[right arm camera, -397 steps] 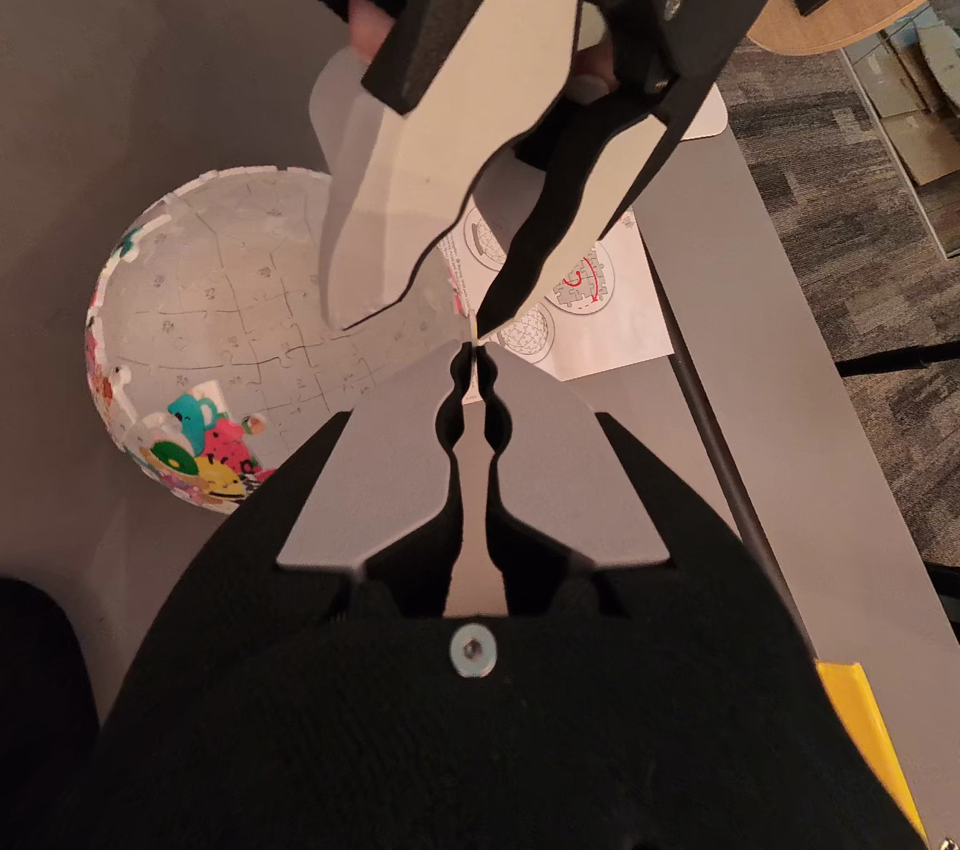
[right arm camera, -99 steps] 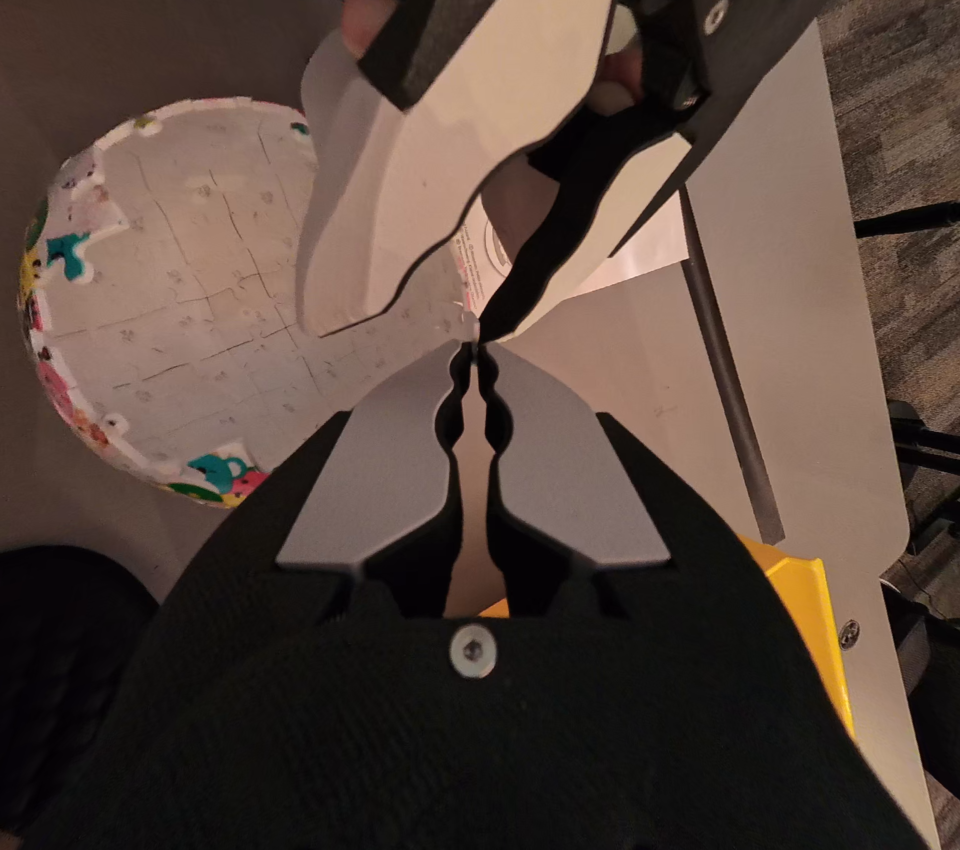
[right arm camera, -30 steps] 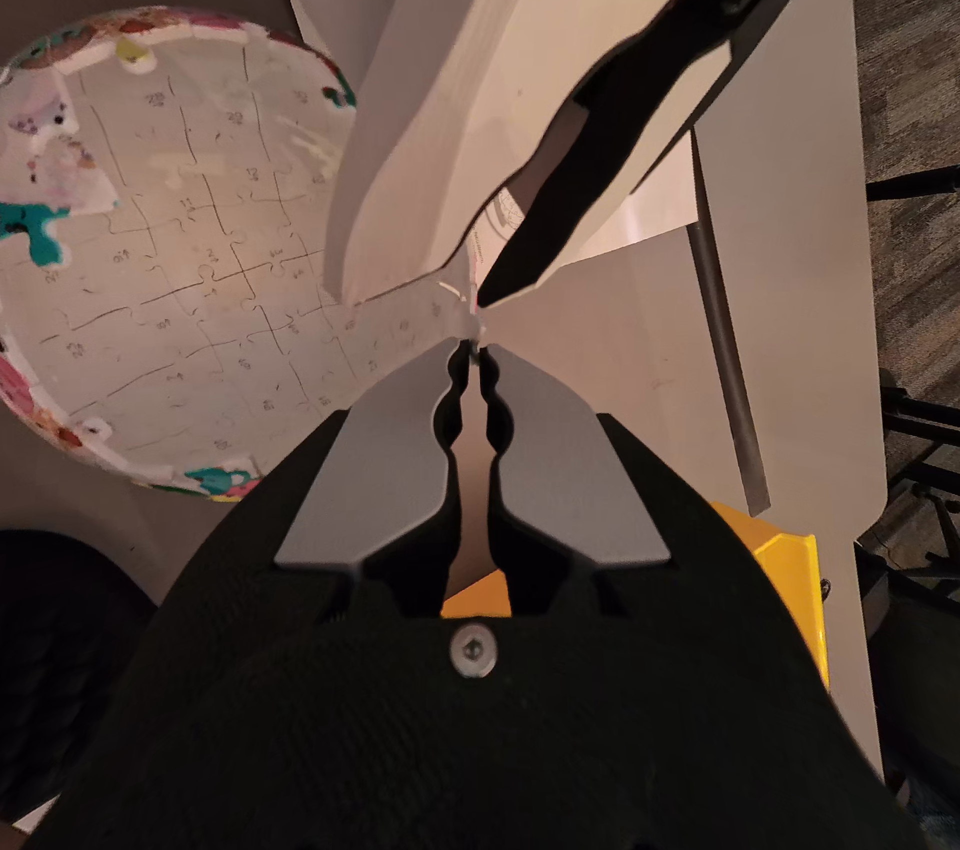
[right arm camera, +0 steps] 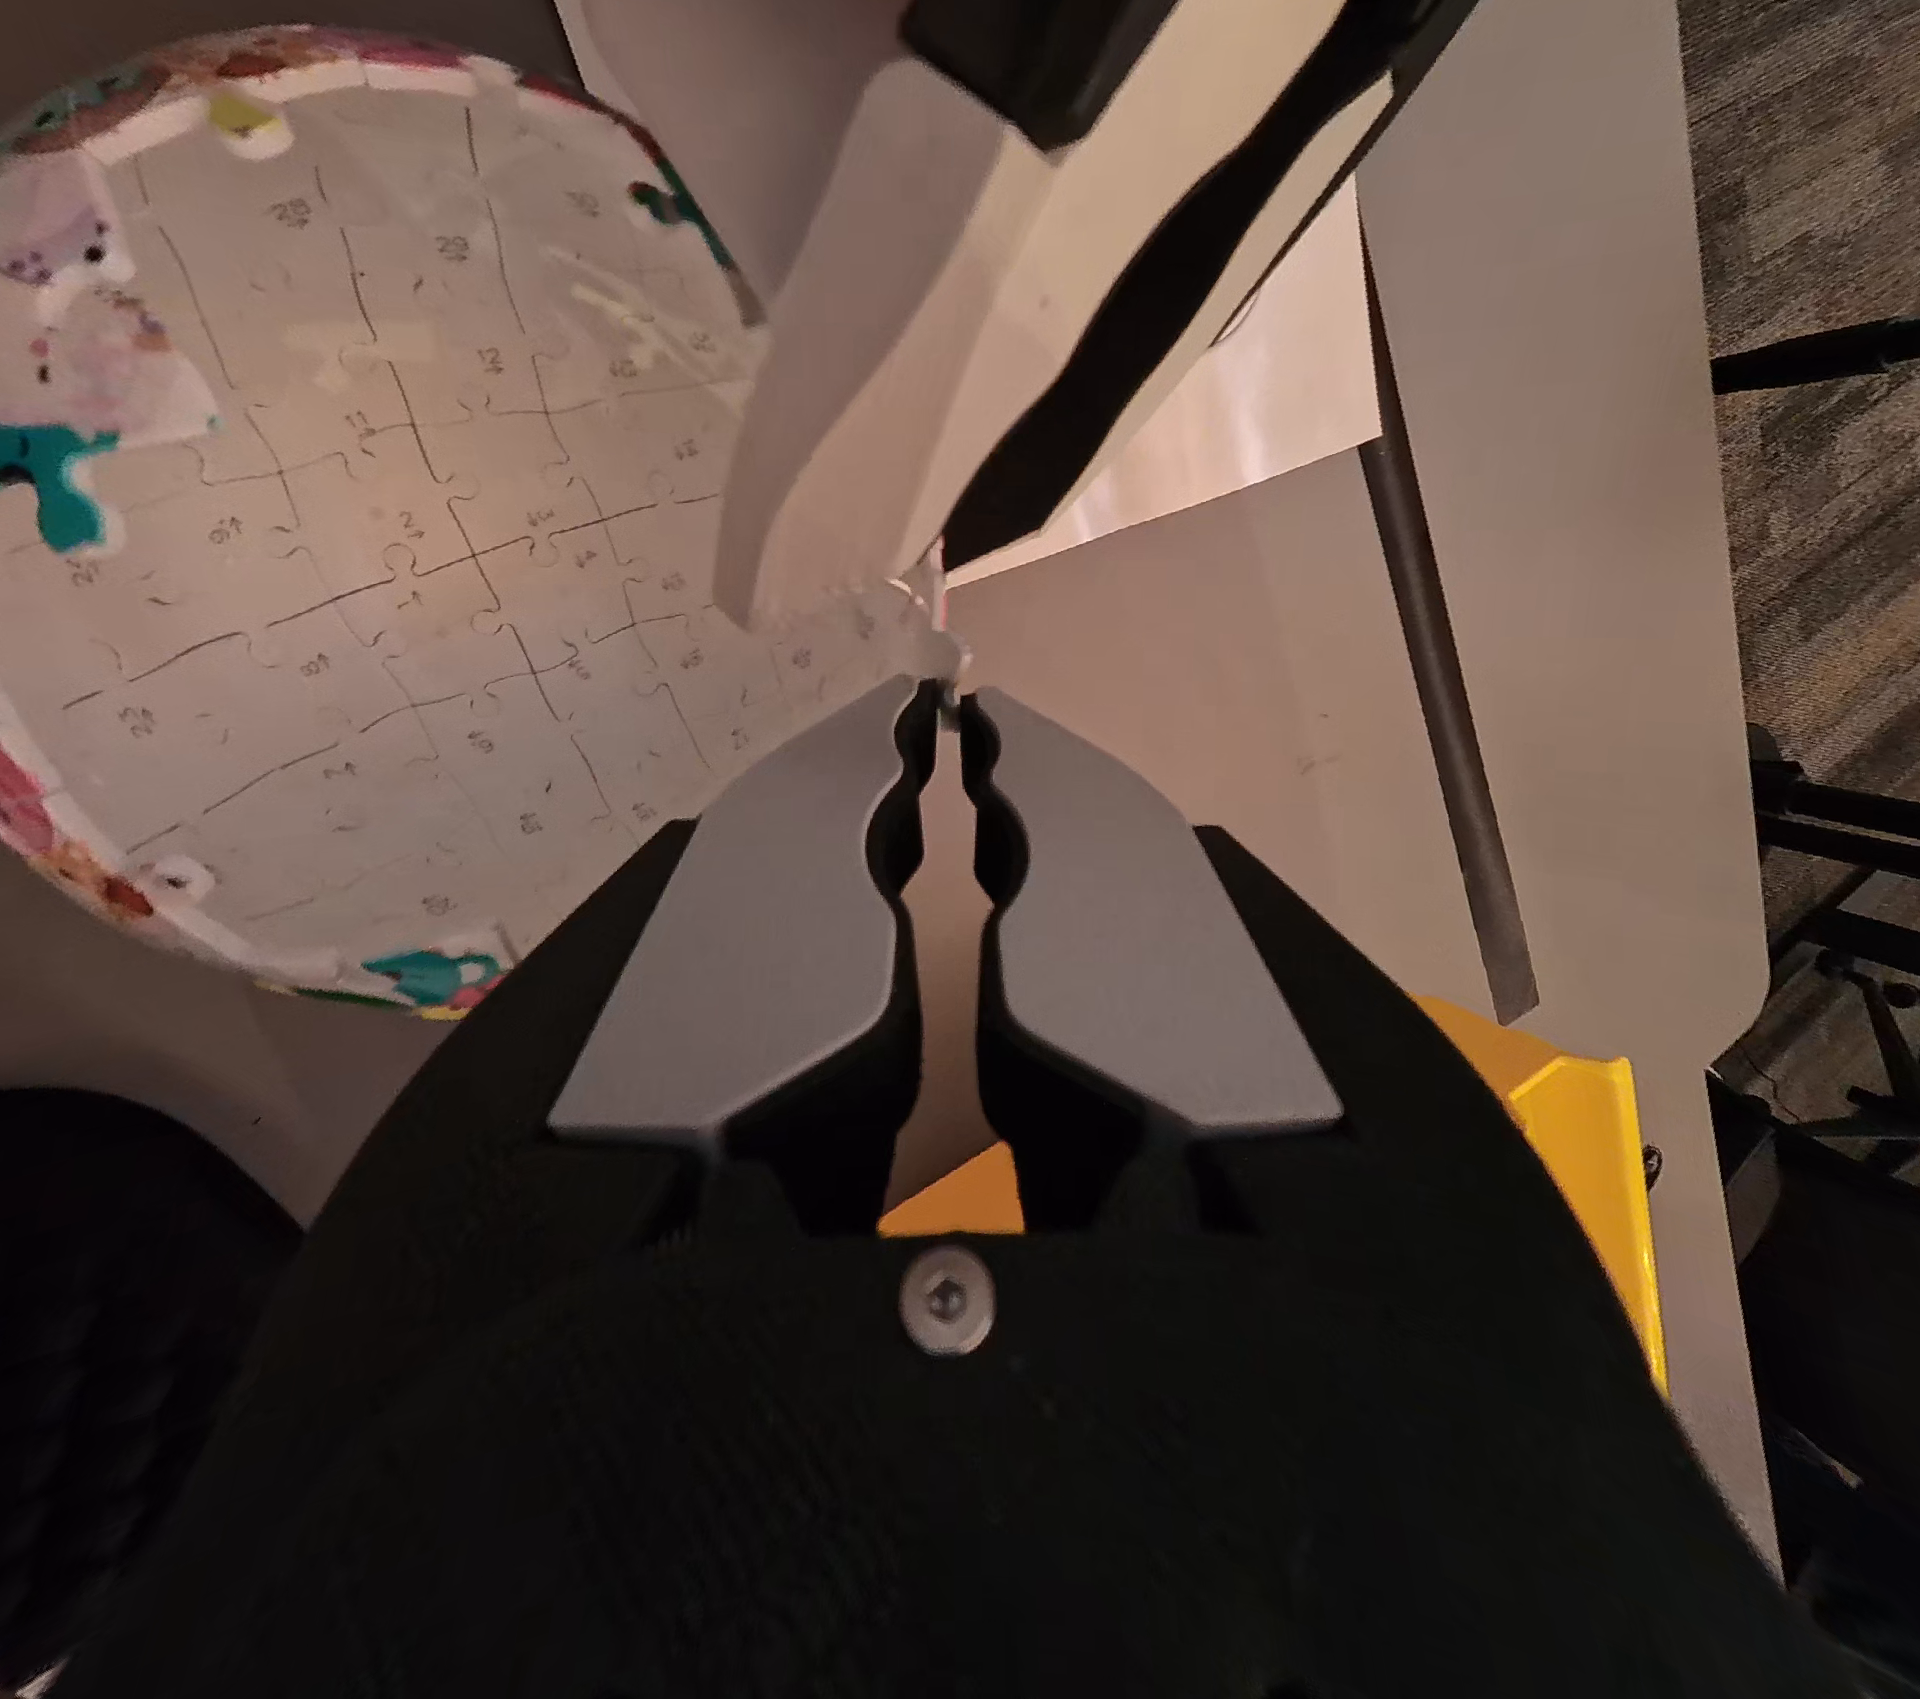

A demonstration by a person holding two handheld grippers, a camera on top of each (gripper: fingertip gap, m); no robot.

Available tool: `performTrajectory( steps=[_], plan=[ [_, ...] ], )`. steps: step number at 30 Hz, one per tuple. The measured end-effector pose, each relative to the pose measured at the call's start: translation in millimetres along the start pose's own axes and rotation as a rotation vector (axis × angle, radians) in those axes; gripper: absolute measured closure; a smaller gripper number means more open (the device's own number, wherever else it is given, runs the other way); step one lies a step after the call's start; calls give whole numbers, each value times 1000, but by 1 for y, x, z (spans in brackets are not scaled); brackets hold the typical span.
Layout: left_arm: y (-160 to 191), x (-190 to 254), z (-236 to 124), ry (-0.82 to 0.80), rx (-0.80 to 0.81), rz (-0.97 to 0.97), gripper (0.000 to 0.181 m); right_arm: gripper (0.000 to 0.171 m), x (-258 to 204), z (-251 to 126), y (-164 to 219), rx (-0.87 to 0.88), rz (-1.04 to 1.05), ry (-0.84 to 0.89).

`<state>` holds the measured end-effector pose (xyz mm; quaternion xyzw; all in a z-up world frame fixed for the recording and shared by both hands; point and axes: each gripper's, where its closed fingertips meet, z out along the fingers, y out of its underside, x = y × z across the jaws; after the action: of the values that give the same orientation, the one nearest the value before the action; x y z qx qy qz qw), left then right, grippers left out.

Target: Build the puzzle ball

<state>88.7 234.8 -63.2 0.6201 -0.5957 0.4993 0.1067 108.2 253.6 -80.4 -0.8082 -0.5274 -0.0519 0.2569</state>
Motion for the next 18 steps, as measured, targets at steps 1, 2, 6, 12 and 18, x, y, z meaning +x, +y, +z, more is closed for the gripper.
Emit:
performTrajectory(
  steps=[1, 2, 6, 12, 18],
  plan=[
    [0, 0, 0, 3, 1, -4, 125, 166, 0, 0, 0, 1, 2, 1],
    [0, 0, 1, 6, 2, -7, 125, 166, 0, 0, 0, 0, 2, 1],
    [0, -1, 1, 16, 3, -17, 126, 166, 0, 0, 0, -10, -7, 11],
    [-1, -3, 5, 48, 6, -27, 125, 166, 0, 1, 1, -23, -12, 19],
    [-1, -3, 10, 78, -8, -44, 121, 165, 0, 2, 1, -30, 10, 20]
  ],
)
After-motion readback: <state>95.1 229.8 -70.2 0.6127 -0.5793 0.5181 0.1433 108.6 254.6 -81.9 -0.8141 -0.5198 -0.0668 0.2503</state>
